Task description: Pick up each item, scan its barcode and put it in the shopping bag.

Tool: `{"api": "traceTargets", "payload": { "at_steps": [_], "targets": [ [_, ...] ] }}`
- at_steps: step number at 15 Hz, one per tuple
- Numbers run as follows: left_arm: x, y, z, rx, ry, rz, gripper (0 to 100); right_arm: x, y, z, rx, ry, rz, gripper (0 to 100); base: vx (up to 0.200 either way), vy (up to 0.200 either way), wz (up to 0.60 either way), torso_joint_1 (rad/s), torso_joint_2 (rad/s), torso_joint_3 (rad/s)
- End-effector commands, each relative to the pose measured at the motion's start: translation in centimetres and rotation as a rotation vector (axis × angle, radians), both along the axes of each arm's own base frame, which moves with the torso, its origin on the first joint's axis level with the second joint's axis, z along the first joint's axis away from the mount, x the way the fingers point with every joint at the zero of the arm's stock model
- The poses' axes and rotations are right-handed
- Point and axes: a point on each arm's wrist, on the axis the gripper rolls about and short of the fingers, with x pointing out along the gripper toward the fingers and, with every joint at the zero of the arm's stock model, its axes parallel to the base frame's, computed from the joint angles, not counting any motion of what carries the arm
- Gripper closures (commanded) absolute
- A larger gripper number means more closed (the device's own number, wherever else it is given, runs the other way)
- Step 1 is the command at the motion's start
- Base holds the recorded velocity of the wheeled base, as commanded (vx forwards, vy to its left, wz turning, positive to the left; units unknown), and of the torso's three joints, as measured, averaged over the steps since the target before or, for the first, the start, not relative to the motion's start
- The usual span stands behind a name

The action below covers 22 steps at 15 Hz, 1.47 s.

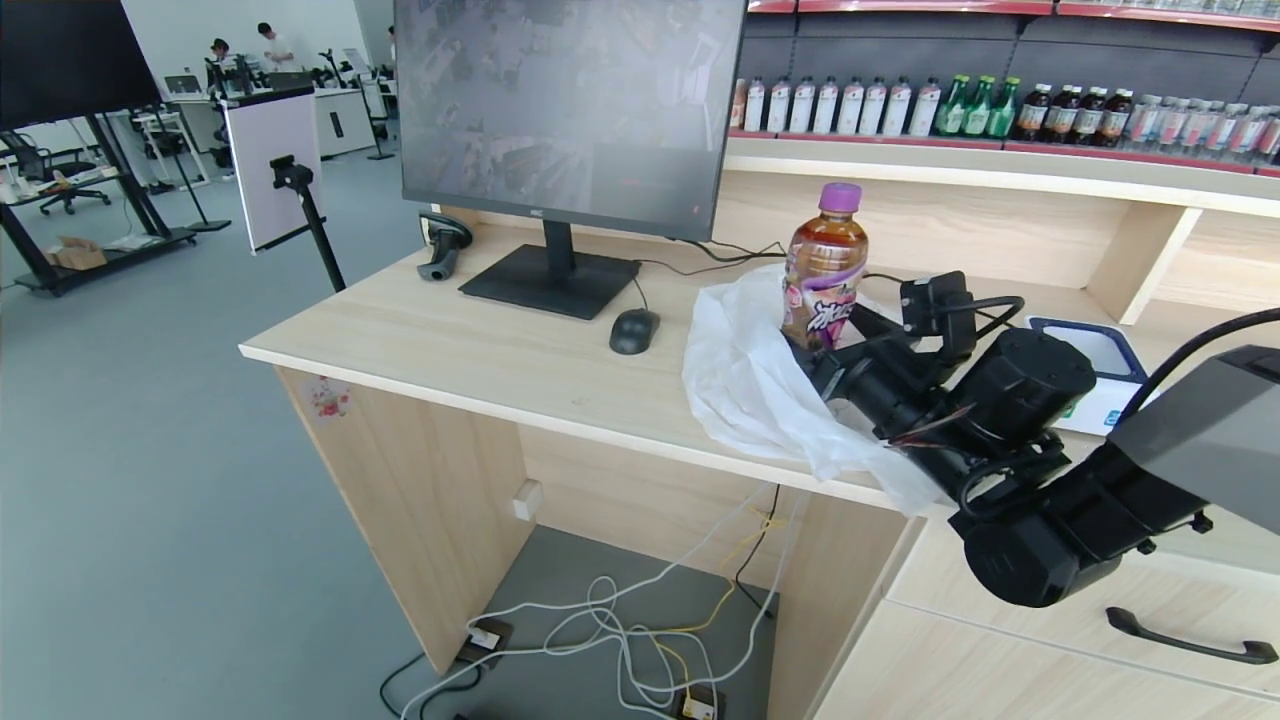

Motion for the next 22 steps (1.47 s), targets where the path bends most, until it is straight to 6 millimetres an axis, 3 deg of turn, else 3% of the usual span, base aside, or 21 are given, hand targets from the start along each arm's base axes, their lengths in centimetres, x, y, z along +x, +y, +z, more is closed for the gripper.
{"api": "traceTargets", "payload": {
  "at_steps": [1,5,10,14,17,22],
  "targets": [
    [0.0,0.0,0.0,0.000,-0.001,0.000,0,-0.8,-0.4,1.2,0.008,-0.024,-0.001,0,0.000,0.000,0.00,0.000,0.00,0.000],
    [0.0,0.0,0.0,0.000,-0.001,0.000,0,-2.1,-1.8,1.8,0.009,-0.016,-0.028,0,0.000,0.000,0.00,0.000,0.00,0.000],
    [0.0,0.0,0.0,0.000,-0.001,0.000,0,-2.9,-2.0,2.7,0.016,-0.033,-0.023,0,0.000,0.000,0.00,0.000,0.00,0.000],
    [0.0,0.0,0.0,0.000,-0.001,0.000,0,-6.3,-3.3,4.6,0.026,-0.057,-0.027,0,0.000,0.000,0.00,0.000,0.00,0.000],
    [0.0,0.0,0.0,0.000,-0.001,0.000,0,-7.3,-4.1,5.6,0.036,-0.083,-0.041,0,0.000,0.000,0.00,0.000,0.00,0.000],
    [0.0,0.0,0.0,0.000,-0.001,0.000,0,-7.4,-4.4,5.5,0.035,-0.075,-0.048,0,0.000,0.000,-0.60,0.003,0.00,0.000]
  ]
}}
